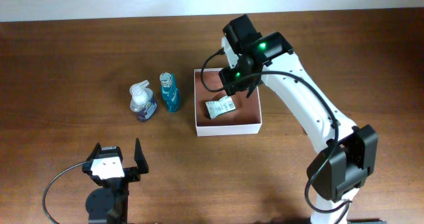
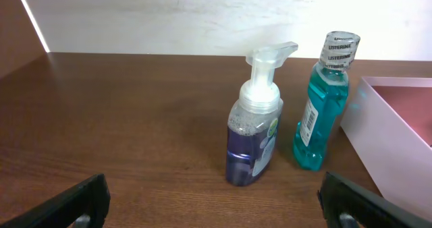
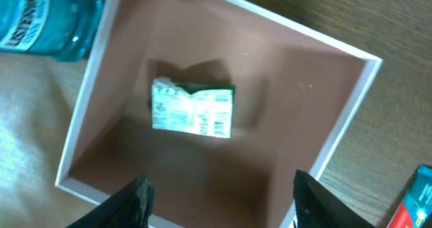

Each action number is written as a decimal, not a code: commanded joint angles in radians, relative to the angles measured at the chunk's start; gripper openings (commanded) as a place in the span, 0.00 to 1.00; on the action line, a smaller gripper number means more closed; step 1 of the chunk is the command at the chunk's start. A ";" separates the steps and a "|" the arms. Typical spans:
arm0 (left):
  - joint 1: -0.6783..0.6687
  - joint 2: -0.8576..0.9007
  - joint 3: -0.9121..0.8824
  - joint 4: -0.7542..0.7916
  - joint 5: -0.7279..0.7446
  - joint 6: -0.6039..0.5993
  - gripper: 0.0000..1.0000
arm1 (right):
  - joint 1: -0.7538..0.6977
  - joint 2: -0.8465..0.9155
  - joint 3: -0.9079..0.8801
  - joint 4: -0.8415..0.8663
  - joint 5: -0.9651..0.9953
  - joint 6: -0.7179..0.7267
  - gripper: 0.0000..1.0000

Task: Pack container

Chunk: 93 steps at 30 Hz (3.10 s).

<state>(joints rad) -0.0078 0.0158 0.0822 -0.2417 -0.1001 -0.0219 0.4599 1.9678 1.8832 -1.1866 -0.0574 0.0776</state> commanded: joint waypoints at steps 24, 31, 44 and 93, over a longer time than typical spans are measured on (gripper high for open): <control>0.005 -0.005 -0.009 0.006 0.018 0.016 0.99 | -0.065 -0.088 0.015 -0.115 -0.010 -0.014 0.70; 0.005 -0.005 -0.009 0.006 0.018 0.016 0.99 | 0.003 -0.087 0.015 -0.023 0.046 -0.009 0.74; 0.005 -0.005 -0.009 0.006 0.018 0.016 0.99 | 0.005 -0.028 0.009 0.025 0.043 0.009 0.80; 0.005 -0.005 -0.009 0.006 0.018 0.016 0.99 | 0.077 0.282 -0.002 0.241 0.023 0.101 0.04</control>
<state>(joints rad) -0.0078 0.0158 0.0822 -0.2417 -0.1005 -0.0219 0.5339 2.2292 1.8812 -0.9474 -0.0570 0.1596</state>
